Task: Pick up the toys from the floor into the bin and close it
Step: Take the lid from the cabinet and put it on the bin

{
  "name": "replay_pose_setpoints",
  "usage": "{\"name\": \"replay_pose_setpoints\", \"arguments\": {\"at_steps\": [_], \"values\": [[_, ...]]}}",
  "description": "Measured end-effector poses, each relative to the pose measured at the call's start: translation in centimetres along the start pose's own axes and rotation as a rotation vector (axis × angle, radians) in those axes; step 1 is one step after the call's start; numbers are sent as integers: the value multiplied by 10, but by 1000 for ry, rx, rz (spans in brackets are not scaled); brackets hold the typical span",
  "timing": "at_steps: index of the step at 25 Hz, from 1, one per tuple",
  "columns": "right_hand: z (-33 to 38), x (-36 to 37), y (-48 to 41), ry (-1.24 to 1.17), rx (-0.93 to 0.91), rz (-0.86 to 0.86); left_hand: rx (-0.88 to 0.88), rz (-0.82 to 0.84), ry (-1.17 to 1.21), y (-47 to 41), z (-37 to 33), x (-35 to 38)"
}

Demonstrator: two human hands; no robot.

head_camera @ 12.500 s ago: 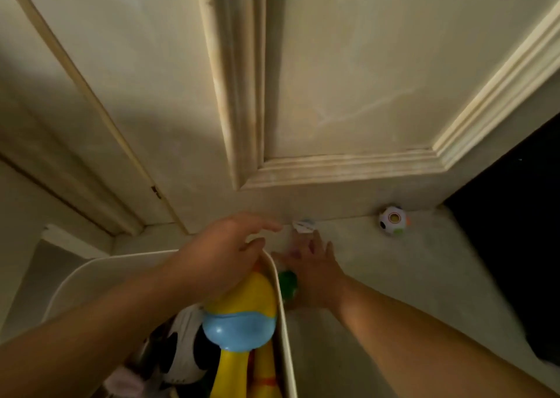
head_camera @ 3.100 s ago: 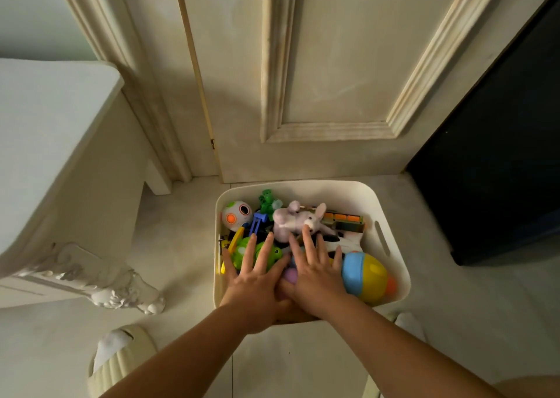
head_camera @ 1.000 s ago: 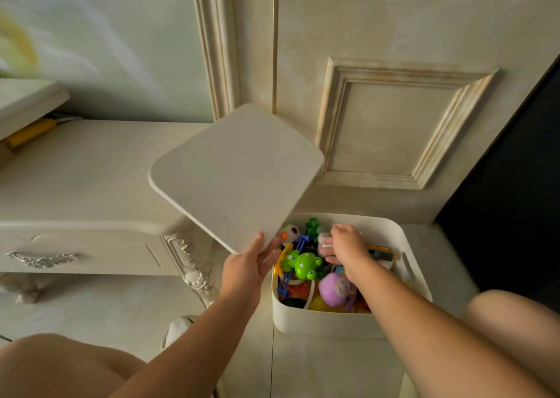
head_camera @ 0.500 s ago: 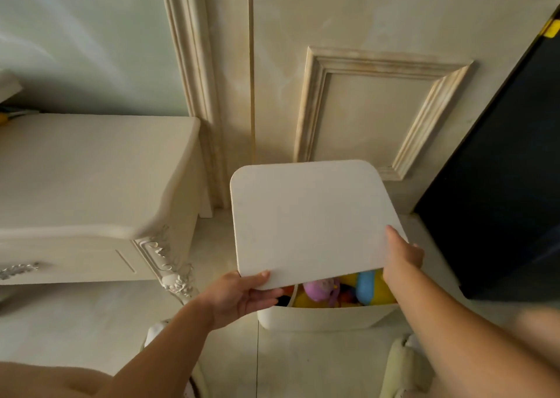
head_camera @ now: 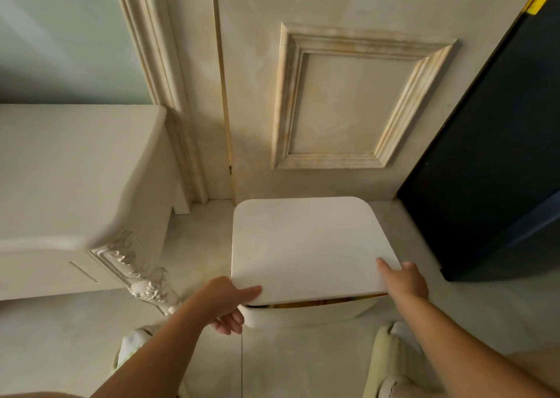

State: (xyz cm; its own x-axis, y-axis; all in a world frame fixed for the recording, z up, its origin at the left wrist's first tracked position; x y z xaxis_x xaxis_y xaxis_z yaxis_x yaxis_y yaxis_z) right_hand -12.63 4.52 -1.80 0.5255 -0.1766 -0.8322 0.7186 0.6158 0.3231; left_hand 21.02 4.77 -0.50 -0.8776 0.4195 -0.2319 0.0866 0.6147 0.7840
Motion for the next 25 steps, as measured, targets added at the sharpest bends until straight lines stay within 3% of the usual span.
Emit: {"name": "replay_pose_setpoints", "arguments": {"at_steps": [4,10,17,25], "values": [[1,4,5,93,-22,-16,-93,37,-160,0,9,4],[-1,11,12,110,-29,-40,-30,14,251,0,19,18],[-4,10,7,150,-134,6,78,-127,222,3,5,17],[-19,19,2,-29,-66,105,28,-44,378,4,14,18]]}}
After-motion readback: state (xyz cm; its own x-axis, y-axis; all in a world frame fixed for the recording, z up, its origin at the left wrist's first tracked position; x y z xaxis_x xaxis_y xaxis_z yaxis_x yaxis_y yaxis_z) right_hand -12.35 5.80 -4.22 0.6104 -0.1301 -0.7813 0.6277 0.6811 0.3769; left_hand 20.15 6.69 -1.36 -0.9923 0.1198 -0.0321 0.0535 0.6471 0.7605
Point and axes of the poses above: each hand's wrist, its own y-axis away from the middle knuckle, its own x-axis out of the palm, z = x × y, the point moved 1 cm from there along -y, towards the middle knuckle, and after that the axes turned 9 degrees about y, right-handed, at the moved point
